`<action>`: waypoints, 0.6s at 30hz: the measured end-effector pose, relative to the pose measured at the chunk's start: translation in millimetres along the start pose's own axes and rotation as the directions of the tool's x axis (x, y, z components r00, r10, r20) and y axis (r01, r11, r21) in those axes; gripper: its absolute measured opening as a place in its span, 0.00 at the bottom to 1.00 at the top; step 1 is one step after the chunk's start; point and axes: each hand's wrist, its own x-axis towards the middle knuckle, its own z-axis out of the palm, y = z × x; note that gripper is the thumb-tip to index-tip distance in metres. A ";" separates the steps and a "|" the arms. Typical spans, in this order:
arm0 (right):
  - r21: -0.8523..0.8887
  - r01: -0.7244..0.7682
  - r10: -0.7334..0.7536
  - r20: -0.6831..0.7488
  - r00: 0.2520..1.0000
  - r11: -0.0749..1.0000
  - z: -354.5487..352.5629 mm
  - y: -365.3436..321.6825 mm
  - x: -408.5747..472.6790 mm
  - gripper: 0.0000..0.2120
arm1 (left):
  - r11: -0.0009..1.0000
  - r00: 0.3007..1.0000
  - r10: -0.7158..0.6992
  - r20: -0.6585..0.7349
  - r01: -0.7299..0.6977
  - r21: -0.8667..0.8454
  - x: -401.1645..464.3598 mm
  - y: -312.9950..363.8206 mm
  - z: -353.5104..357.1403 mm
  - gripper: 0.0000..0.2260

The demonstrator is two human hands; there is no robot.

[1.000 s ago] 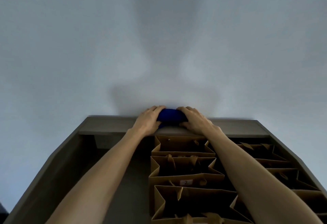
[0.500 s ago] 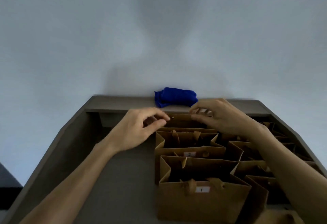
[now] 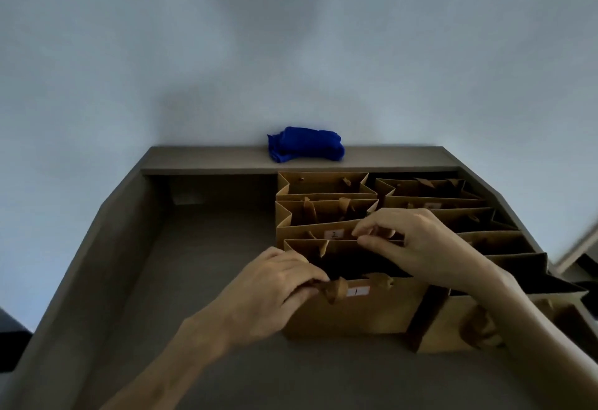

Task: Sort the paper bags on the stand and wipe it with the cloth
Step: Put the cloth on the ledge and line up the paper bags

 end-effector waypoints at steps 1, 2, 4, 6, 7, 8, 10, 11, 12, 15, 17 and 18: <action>0.007 -0.011 0.011 -0.009 1.000 1.000 1.3 -2.3 -4.3 0.09 | 1.000 1.000 -0.010 -0.017 0.009 -0.022 -2.8 0.1 -0.8 0.17; 0.012 -0.020 0.021 -0.017 1.000 1.000 2.2 -4.8 -8.4 0.11 | 0.999 0.999 -0.020 -0.037 0.018 -0.050 -6.2 0.2 -2.2 0.16; 0.022 -0.031 0.032 -0.026 0.999 0.999 4.6 -8.7 -15.1 0.12 | 0.988 0.995 -0.062 -0.081 0.050 -0.146 -14.6 0.5 -7.8 0.14; 0.033 -0.035 0.036 -0.027 0.999 0.999 7.6 -11.2 -20.0 0.11 | 0.965 0.985 -0.132 -0.111 0.102 -0.244 -24.1 -0.5 -14.7 0.14; 0.036 -0.033 0.034 -0.028 0.999 0.999 9.3 -12.6 -21.8 0.10 | 0.953 0.979 -0.169 -0.114 0.133 -0.271 -28.9 -1.9 -18.0 0.14; 0.038 -0.031 0.032 -0.026 0.999 0.999 11.3 -14.3 -23.3 0.09 | 0.943 0.973 -0.202 -0.112 0.163 -0.290 -33.4 -3.8 -21.0 0.14; 0.055 -0.030 0.031 -0.015 0.999 0.998 14.5 -18.9 -24.6 0.10 | 0.925 0.962 -0.255 -0.102 0.212 -0.314 -41.9 -8.5 -26.0 0.13; 0.068 -0.027 0.028 -0.010 1.000 0.997 15.9 -21.4 -24.2 0.11 | 0.921 0.958 -0.270 -0.101 0.226 -0.316 -45.5 -10.3 -28.2 0.13; 0.078 -0.022 0.022 -0.005 1.000 0.997 17.2 -23.8 -23.5 0.13 | 0.920 0.955 -0.277 -0.102 0.234 -0.314 -49.0 -11.3 -30.1 0.13; 0.097 0.013 -0.013 0.000 1.000 0.995 20.7 -29.6 -19.6 0.15 | 0.921 0.950 -0.286 -0.122 0.238 -0.307 -56.2 -11.4 -34.2 0.13; 0.098 0.037 -0.037 0.000 0.999 0.995 23.7 -31.1 -17.4 0.13 | 0.924 0.947 -0.285 -0.144 0.232 -0.305 -60.4 -10.5 -35.4 0.13; 0.086 0.058 -0.058 0.003 0.998 0.995 25.3 -31.9 -16.8 0.12 | 0.927 0.949 -0.277 -0.152 0.222 -0.303 -63.4 -10.3 -35.5 0.13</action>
